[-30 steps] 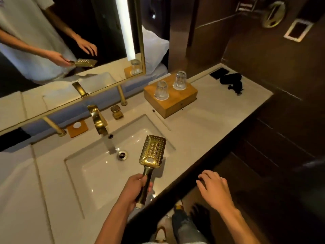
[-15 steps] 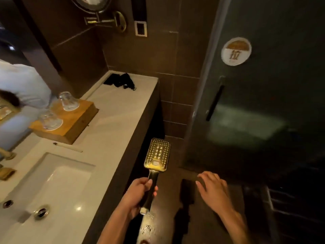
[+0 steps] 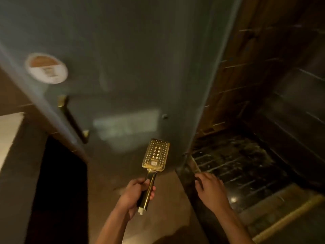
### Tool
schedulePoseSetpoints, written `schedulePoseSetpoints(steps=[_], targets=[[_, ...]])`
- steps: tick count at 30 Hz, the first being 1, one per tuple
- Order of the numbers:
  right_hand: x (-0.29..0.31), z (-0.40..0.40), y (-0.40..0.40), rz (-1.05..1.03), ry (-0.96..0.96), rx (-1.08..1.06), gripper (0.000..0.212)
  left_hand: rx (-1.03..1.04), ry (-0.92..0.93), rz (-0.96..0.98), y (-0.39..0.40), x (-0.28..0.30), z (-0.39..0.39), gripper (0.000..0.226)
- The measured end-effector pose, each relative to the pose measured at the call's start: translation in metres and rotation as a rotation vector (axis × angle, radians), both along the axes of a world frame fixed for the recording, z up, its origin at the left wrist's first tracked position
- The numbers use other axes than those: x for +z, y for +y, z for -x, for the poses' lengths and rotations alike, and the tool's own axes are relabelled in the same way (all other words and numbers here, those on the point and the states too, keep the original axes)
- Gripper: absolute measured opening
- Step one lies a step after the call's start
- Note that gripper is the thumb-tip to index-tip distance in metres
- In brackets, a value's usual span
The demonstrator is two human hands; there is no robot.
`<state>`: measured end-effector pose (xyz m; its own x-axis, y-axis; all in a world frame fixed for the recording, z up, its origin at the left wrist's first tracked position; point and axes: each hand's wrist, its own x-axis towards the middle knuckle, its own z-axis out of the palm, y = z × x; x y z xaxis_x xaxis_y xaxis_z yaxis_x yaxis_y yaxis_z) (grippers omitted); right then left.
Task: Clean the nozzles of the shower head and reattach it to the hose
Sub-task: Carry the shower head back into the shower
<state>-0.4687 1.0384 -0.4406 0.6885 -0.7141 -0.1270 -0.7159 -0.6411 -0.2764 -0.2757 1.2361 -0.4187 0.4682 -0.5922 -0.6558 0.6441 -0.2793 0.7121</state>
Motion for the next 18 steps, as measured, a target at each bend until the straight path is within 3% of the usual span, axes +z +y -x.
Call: schedulePoseSetpoints(steps=[7, 11, 15, 18], targets=[[0.01, 0.071, -0.103, 0.017, -0.065, -0.232, 0.023, -0.27, -0.037, 0.006, -0.162, 0.013, 0.027, 0.019], [0.014, 0.096, -0.144, 0.027, -0.13, -0.337, 0.045, -0.39, -0.057, -0.005, -0.239, 0.013, 0.034, 0.019], [0.008, 0.111, -0.203, 0.006, -0.076, -0.428, 0.016, -0.509, -0.087, -0.026, -0.324, 0.01, 0.043, 0.018], [0.005, 0.117, -0.26, 0.03, -0.051, -0.487, 0.015, -0.561, -0.088, -0.003, -0.393, 0.006, 0.05, 0.018]])
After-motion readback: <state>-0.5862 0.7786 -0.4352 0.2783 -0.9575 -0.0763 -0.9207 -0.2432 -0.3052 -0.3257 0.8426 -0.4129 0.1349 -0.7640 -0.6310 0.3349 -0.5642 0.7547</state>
